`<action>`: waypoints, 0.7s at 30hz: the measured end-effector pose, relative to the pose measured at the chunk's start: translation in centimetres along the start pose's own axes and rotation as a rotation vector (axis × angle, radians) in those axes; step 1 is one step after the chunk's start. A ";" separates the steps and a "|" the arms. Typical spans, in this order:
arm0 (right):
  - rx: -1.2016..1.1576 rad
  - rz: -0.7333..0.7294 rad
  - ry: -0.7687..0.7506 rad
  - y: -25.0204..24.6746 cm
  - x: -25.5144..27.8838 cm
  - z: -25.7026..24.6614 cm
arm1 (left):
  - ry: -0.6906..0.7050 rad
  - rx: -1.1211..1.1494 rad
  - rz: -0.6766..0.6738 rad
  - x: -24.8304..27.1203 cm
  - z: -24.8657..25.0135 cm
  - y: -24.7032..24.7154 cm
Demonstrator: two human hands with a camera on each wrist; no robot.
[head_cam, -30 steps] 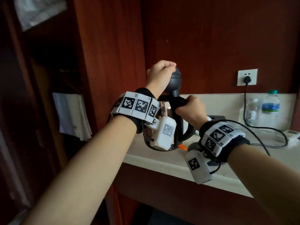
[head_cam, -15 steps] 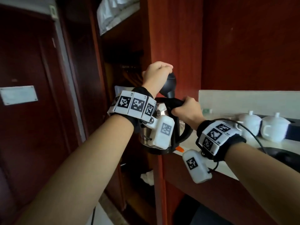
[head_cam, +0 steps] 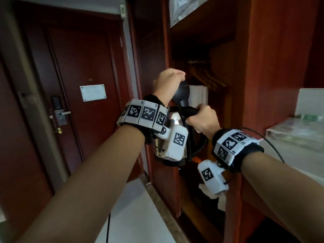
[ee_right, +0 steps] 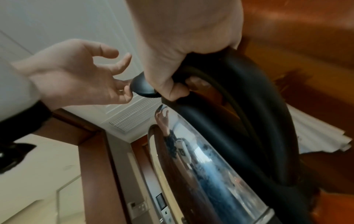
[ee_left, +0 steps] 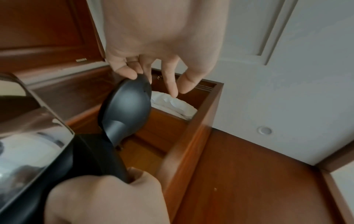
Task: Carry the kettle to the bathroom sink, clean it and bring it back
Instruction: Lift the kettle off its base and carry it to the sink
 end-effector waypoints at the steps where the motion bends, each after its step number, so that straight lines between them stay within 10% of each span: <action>1: -0.006 -0.015 -0.006 1.6 0.2 -0.5 | -0.010 -0.010 0.018 -0.5 -0.9 -1.2; 21: -0.209 -0.336 -0.085 26.2 4.1 -8.2 | -0.166 -0.159 0.221 -6.9 -14.8 -19.9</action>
Point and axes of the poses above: each hand's wrist, its own x-axis away from the middle knuckle, its own y-axis out of the palm, z = x × y, the point moved 2 cm from there along -x, towards the middle knuckle, and after that the axes turned 14 degrees about z, right-handed, at the moved point
